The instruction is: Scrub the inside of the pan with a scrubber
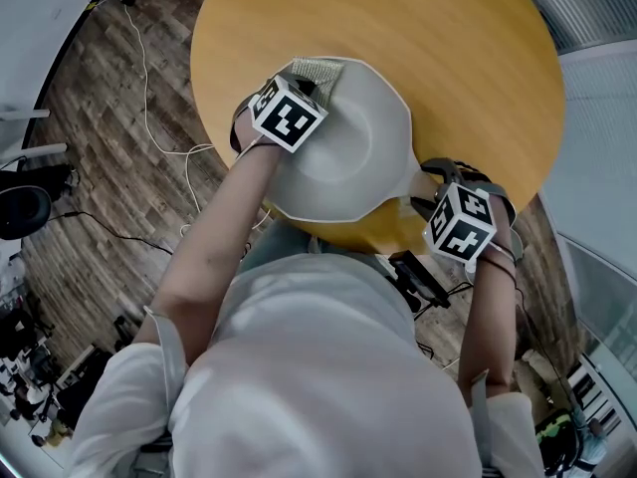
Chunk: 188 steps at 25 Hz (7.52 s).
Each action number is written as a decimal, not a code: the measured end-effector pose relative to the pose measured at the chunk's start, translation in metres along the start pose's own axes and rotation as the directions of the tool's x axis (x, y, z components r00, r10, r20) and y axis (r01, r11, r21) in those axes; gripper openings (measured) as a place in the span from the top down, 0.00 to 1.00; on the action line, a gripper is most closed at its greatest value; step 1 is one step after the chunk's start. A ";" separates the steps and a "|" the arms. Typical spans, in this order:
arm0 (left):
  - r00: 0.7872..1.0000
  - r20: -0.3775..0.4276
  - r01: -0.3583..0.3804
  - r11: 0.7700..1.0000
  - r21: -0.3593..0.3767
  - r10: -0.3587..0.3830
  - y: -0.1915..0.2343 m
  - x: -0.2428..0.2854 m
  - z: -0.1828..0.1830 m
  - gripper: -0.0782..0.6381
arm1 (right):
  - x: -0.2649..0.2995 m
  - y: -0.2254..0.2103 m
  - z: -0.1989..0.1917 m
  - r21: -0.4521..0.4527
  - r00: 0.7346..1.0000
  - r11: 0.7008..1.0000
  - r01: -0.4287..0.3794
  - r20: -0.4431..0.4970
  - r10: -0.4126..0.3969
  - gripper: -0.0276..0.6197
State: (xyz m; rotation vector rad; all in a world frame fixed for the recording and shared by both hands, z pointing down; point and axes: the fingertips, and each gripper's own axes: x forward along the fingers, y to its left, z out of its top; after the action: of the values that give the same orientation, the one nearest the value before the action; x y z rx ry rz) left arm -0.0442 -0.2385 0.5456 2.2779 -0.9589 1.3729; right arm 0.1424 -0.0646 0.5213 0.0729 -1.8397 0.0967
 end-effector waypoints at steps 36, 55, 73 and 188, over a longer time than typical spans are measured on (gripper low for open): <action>0.959 -0.280 0.109 0.973 0.201 -0.049 0.001 -0.042 -0.051 0.87 | -0.007 0.002 0.002 -0.014 1.000 1.000 0.009 -0.016 -0.009 0.59; 0.921 -0.368 0.252 0.917 0.309 -0.129 -0.026 -0.056 -0.079 0.87 | -0.006 0.005 -0.004 -0.006 0.999 1.000 0.022 -0.031 -0.022 0.59; 0.859 -0.449 0.437 0.806 0.398 -0.244 -0.056 -0.074 -0.100 0.87 | -0.007 0.005 -0.005 -0.007 0.999 1.000 0.019 -0.041 -0.020 0.59; 0.784 -0.276 0.612 0.618 0.493 -0.556 -0.203 -0.028 -0.042 0.87 | 0.007 0.000 0.012 -0.025 0.997 1.000 -0.007 -0.081 0.005 0.58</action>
State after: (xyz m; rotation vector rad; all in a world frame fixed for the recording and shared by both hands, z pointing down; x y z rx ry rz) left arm 0.0584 -0.0562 0.5566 2.5310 0.3156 1.5430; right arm 0.1287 -0.0656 0.5246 0.0454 -1.7601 0.0794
